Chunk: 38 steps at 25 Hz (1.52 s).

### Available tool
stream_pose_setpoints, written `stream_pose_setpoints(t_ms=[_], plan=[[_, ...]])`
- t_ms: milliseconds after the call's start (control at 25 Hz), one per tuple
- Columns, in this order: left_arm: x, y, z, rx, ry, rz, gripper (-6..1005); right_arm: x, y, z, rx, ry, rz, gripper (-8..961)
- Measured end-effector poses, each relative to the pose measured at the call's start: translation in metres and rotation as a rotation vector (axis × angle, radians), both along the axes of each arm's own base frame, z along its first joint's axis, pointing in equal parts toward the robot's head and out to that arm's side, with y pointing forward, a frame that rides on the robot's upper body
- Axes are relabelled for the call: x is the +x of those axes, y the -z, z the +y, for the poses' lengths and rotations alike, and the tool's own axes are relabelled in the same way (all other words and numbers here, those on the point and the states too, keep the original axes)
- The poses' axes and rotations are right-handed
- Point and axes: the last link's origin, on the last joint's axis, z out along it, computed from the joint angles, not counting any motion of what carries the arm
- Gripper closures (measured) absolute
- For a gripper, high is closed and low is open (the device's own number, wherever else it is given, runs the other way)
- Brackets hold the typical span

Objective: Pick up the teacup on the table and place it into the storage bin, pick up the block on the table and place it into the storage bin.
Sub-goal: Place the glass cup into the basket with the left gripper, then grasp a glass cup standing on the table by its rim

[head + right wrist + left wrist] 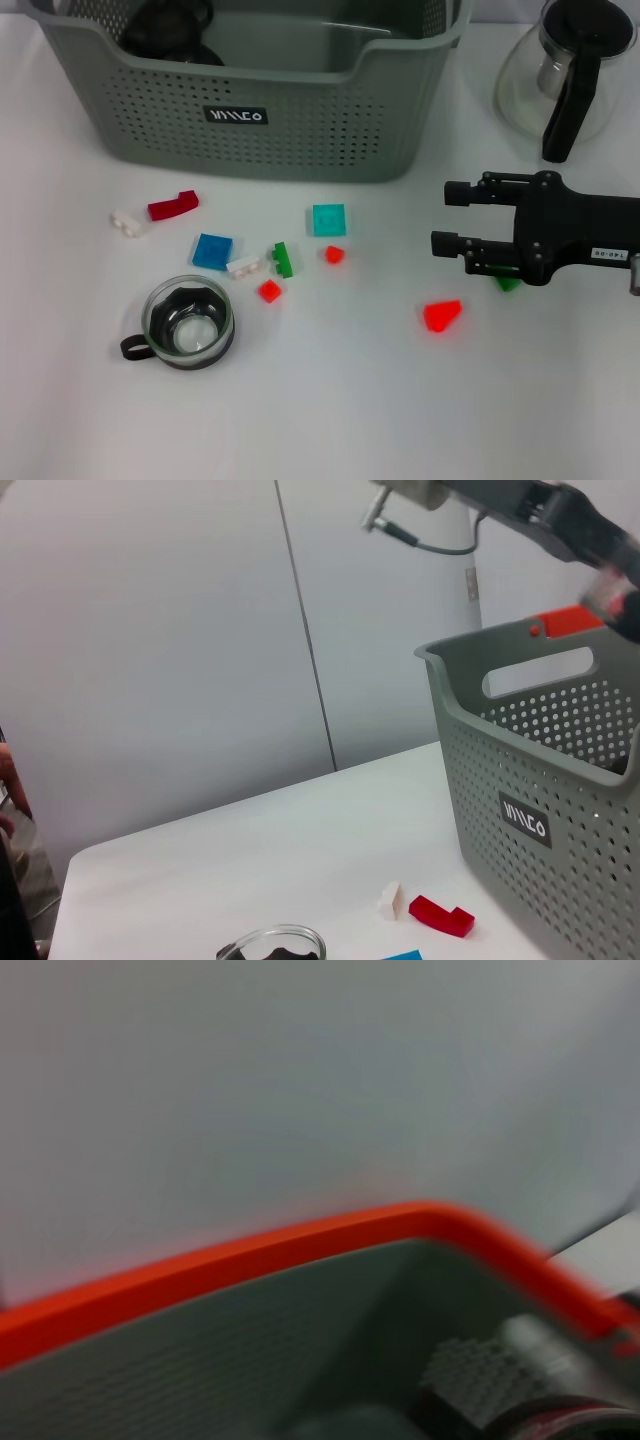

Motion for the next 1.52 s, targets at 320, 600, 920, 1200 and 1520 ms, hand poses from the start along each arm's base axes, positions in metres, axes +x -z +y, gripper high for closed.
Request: stream_pose_setpoints(t_ms=[320,600,920,1200,1520], plan=[[0.012,0.046,0.019,0.072,0.049,0.413,925,0.001,0.001,0.0,0.001,0.009,0.005,278],[0.005,0.083,0.018,0.032,0.109,0.536,918,0.002,0.001,-0.001,0.004,0.017,0.007,278],[-0.009,0.087,0.018,0.031,0.094,0.548,911,0.002,0.001,-0.001,0.003,0.019,0.009,278],[-0.001,0.072,0.016,0.053,0.044,0.429,697,0.004,0.0,-0.001,0.009,0.027,0.012,279],[-0.002,-0.031,-0.036,0.064,0.193,-0.439,475,0.005,0.001,-0.002,0.005,0.036,0.017,279]])
